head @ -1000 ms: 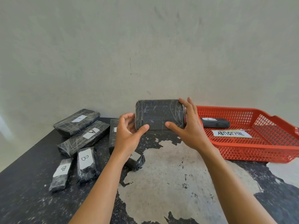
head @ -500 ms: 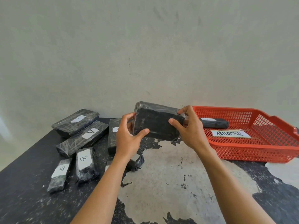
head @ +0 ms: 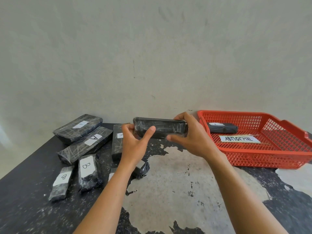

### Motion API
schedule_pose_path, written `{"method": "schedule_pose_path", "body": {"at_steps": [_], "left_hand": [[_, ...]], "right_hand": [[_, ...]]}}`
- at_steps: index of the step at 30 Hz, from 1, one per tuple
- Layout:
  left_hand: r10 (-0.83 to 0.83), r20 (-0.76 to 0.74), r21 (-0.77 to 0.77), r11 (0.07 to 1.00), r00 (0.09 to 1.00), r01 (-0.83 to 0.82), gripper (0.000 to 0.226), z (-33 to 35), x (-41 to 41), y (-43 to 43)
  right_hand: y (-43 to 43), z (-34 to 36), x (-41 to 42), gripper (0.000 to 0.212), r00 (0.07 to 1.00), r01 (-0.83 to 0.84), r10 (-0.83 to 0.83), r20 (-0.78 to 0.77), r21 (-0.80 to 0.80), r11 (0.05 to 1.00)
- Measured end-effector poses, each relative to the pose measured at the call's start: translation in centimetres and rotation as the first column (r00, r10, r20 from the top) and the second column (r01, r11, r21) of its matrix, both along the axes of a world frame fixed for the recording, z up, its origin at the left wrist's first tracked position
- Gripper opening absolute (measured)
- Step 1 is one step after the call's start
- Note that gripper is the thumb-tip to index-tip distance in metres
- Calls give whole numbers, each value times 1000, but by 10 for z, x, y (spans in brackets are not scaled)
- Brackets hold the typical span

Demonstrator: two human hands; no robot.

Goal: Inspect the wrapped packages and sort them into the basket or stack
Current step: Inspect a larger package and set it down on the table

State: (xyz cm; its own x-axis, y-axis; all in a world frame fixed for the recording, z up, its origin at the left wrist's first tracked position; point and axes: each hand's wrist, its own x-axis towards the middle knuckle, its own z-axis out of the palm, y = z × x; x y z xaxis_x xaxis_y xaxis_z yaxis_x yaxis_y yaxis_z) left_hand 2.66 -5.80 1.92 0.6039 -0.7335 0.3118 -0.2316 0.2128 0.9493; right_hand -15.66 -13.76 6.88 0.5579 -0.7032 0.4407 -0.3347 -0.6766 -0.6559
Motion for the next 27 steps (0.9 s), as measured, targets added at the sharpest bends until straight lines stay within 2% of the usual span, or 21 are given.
{"method": "schedule_pose_path", "body": {"at_steps": [4, 6, 9, 11, 14, 16, 19, 22, 27], "left_hand": [[-21, -9, 4, 1000, 1000, 21, 72, -2, 4, -1], [-33, 0, -32, 999, 999, 33, 67, 1, 3, 0], [-76, -5, -115, 990, 997, 75, 56, 6, 4, 4], [-77, -1, -142, 987, 997, 76, 60, 7, 10, 7], [-113, 4, -100, 989, 994, 113, 78, 8, 16, 10], [-160, 21, -65, 985, 987, 161, 64, 9, 15, 11], [-87, -2, -64, 994, 996, 87, 56, 9, 15, 12], [30, 22, -78, 997, 999, -28, 61, 8, 14, 10], [122, 133, -109, 988, 984, -108, 63, 12, 1, 8]], "right_hand": [[1, 1, 0, 27, 999, 2, -2, 35, 9, 1000], [0, 1, 0, 20, 999, 2, -2, 48, -2, 1000], [-6, 0, -6, 19, 997, -19, 18, 69, 6, 1000], [-11, 0, -11, 19, 996, -40, 38, 82, 20, 999], [-11, -2, -12, 19, 992, -79, 75, 100, 34, 996], [-9, -4, -9, 18, 991, -88, 83, 106, 36, 996], [-8, -10, -2, 19, 998, -40, 40, 58, -2, 999], [-1, -15, 9, 33, 996, 89, -85, 30, -181, 979], [21, -20, 33, 45, 996, -37, 47, 70, -137, 990]]}}
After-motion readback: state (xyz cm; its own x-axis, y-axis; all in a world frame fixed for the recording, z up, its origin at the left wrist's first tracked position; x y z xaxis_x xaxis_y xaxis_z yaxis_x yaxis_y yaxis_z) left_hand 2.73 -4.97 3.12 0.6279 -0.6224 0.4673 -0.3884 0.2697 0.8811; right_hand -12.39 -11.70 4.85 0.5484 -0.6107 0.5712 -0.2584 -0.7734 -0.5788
